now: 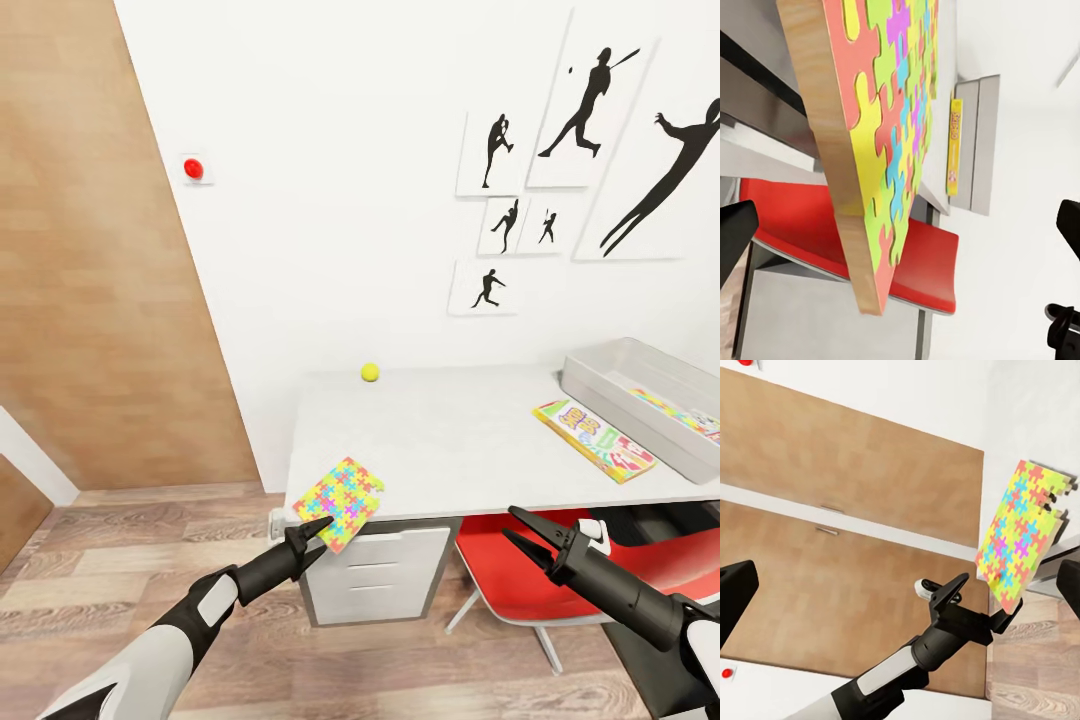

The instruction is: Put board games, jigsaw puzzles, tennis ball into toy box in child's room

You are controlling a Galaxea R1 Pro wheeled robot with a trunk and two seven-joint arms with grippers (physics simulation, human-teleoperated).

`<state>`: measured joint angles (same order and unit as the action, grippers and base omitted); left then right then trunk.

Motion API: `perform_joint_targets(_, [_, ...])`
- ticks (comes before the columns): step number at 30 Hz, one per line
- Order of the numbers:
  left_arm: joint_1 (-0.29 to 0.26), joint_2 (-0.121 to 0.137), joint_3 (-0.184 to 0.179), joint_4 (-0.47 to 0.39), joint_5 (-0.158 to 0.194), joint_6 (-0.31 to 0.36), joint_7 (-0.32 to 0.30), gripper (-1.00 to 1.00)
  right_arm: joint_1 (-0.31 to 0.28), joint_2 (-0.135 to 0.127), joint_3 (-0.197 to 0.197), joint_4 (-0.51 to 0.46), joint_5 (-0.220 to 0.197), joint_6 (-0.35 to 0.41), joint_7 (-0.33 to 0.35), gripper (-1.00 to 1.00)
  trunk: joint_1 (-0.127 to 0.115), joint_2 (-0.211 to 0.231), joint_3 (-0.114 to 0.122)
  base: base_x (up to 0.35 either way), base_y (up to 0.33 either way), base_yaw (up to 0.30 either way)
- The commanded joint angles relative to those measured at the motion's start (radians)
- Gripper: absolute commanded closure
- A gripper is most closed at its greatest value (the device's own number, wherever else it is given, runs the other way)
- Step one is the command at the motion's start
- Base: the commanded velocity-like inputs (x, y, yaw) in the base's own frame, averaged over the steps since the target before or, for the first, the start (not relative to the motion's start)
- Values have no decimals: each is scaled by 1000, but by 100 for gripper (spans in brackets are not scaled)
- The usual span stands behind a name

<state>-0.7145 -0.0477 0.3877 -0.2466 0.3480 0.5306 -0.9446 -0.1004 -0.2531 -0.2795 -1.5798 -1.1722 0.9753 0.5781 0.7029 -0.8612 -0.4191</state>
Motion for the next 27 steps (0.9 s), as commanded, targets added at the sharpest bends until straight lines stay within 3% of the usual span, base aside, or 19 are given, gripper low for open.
perform_joint_targets(1, [0, -1, 0, 0, 5, 8, 0, -100, -1, 0, -1, 0, 3, 5, 5, -100, 0, -1, -1, 36, 0, 0])
perform_joint_targets(24, [0, 0, 0, 0, 5, 8, 0, -100, -1, 0, -1, 1, 3, 4, 5, -100, 0, -1, -1, 28, -21, 0])
perform_joint_targets(25, [0, 0, 0, 0, 5, 8, -1, 100, -1, 0, -1, 1, 3, 5, 5, -100, 0, -1, -1, 0, 0, 0])
perform_joint_targets(27, [0, 0, 0, 0, 5, 8, -1, 100, -1, 0, -1, 0, 3, 4, 5, -100, 0, -1, -1, 0, 0, 0])
